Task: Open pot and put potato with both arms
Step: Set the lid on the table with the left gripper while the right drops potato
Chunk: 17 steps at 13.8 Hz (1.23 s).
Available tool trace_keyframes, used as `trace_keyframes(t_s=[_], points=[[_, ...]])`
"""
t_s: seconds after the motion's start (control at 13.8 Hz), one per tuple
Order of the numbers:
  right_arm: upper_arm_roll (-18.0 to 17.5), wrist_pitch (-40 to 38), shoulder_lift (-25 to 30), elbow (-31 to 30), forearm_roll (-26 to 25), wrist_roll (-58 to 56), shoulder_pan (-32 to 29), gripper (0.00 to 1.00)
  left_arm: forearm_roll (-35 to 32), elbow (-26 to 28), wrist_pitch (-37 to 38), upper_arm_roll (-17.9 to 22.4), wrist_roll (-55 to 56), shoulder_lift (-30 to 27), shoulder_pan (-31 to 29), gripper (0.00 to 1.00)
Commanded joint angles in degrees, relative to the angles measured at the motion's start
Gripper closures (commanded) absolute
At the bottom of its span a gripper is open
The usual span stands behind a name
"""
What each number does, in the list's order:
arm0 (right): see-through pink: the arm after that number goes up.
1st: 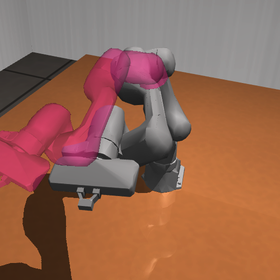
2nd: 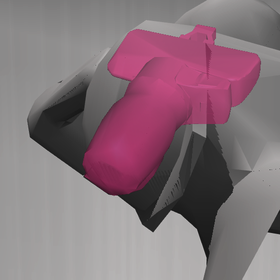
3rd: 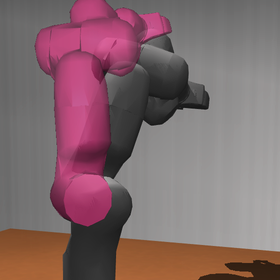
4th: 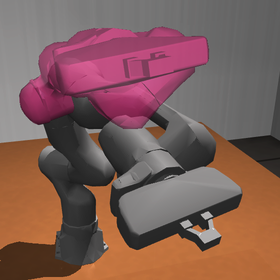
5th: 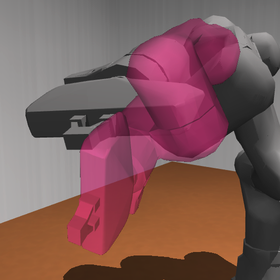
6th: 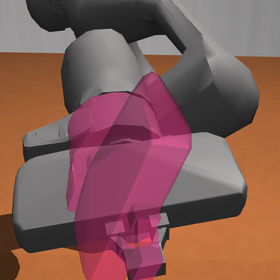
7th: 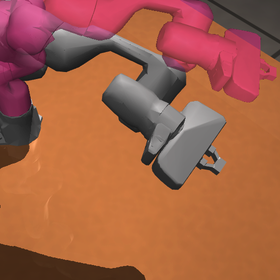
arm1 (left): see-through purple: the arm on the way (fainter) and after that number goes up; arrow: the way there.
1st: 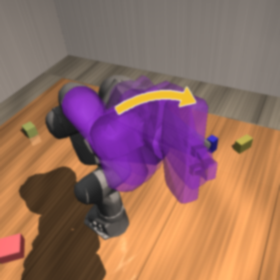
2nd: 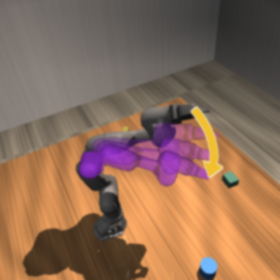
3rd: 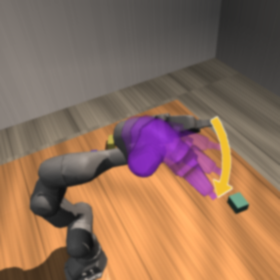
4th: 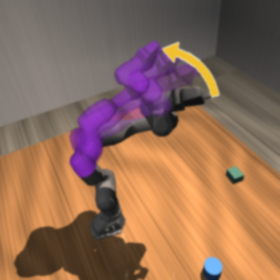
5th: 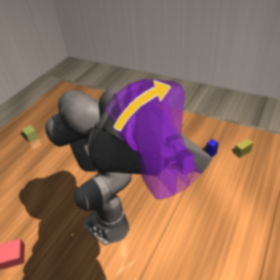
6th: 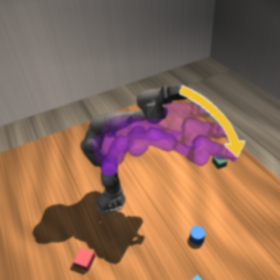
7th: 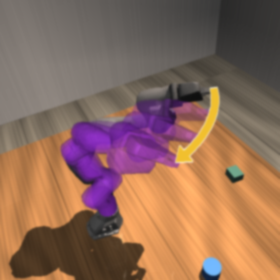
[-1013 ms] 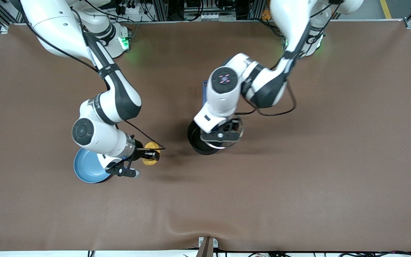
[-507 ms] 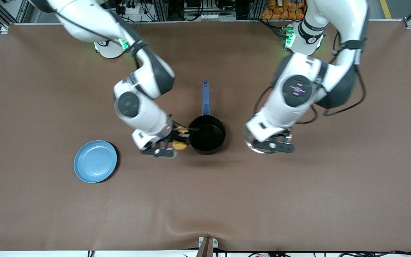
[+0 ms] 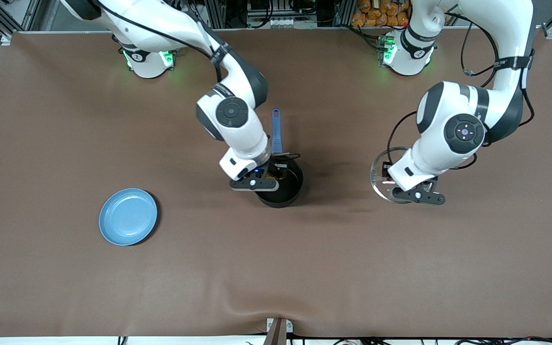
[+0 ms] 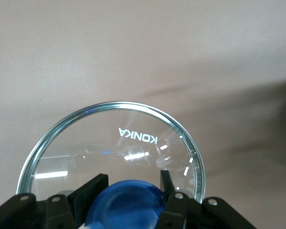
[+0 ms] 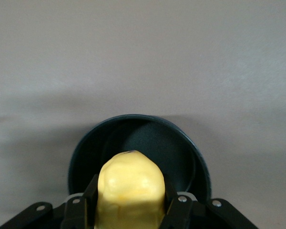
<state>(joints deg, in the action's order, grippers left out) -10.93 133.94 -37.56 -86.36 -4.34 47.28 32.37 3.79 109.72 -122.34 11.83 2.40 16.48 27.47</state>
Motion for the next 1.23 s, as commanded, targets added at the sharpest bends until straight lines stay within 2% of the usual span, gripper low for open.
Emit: trace_keyframes(t_s=[0.0, 0.14, 0.22, 0.36, 0.58, 0.65, 0.72, 0.8, 1.16], points=[[0.6, 1.9, -3.7, 0.8, -4.5, 3.9, 1.6, 1.00, 1.5, 11.3, -12.0, 1.5, -3.9, -2.2, 0.0, 0.83], [0.6, 2.8, -5.2, 0.8, -5.0, 4.7, 1.7, 1.00, 2.4, 15.7, -19.8, 1.6, -3.9, -0.9, 0.0, 0.83], [0.6, 3.3, -5.7, 0.8, -5.0, 5.5, 2.3, 1.00, 2.7, 16.2, -21.5, 1.6, -3.9, 0.3, 0.0, 0.83], [0.9, 4.4, -6.9, 0.8, -5.1, 6.3, 3.2, 1.00, 6.8, 16.3, -22.3, 1.6, -3.9, 2.0, 0.1, 0.84], [3.1, 5.7, -8.5, 1.0, -5.2, 7.2, 5.5, 1.00, 8.8, 17.3, -22.3, 1.5, -3.9, 2.9, 0.1, 0.83], [3.5, 6.5, -9.0, 1.1, -5.2, 7.7, 6.0, 1.00, 8.9, 17.2, -22.4, 1.5, -3.9, 3.3, 0.1, 0.79], [3.7, 7.6, -9.7, 1.1, -5.2, 7.9, 6.4, 1.00, 8.9, 17.0, -22.4, 1.6, -3.9, 3.5, 0.1, 0.51], [3.7, 8.5, -10.1, 1.1, -5.2, 8.0, 6.5, 1.00, 8.9, 16.9, -22.4, 1.6, -3.9, 3.6, 0.2, 0.02], [3.7, 9.1, -10.7, 1.3, -5.2, 8.6, 6.3, 0.98, 8.9, 16.1, -22.0, 1.6, -3.9, 2.4, 0.4, 0.00]])
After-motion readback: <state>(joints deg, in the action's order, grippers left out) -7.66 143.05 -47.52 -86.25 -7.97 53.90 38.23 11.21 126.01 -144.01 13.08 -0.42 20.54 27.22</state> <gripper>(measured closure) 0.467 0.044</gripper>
